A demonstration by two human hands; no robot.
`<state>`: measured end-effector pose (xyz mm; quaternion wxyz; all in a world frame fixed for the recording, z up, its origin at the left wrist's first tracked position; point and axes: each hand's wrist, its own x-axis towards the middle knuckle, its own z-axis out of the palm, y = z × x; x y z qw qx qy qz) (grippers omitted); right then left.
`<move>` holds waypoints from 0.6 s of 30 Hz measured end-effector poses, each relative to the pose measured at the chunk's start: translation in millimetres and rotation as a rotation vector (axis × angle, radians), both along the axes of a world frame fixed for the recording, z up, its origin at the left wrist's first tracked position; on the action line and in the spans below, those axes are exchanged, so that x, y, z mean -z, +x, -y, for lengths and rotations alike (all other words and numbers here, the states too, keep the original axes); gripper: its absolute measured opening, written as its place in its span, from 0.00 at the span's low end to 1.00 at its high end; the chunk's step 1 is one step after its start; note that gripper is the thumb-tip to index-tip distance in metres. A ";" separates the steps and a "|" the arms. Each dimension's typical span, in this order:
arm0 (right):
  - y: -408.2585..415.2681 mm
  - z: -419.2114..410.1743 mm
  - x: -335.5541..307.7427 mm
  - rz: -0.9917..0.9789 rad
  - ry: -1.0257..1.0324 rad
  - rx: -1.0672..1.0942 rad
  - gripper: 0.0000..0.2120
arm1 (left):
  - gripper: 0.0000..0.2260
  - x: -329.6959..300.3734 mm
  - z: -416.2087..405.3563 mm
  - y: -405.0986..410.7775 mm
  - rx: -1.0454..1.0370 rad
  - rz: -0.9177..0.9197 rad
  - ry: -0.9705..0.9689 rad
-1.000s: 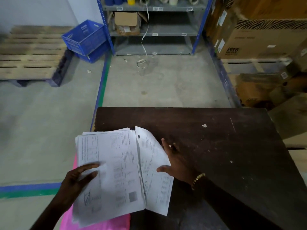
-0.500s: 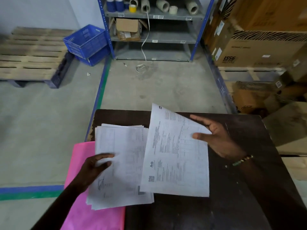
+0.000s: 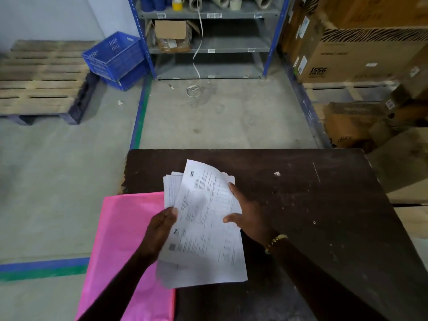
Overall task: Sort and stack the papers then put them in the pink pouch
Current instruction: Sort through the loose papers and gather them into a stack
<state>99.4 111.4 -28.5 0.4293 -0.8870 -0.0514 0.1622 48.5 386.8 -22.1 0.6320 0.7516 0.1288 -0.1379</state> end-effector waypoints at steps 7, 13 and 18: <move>-8.7 10.8 4.1 -0.101 0.365 0.427 0.62 | 0.24 -18.4 2.0 3.0 0.142 0.155 0.125; -23.0 21.8 -11.9 -0.461 0.737 0.383 0.49 | 0.27 -54.2 9.8 1.9 0.114 0.169 -0.016; -19.1 18.0 -39.5 -0.498 0.983 0.304 0.19 | 0.29 -75.4 18.6 8.1 0.198 0.165 -0.092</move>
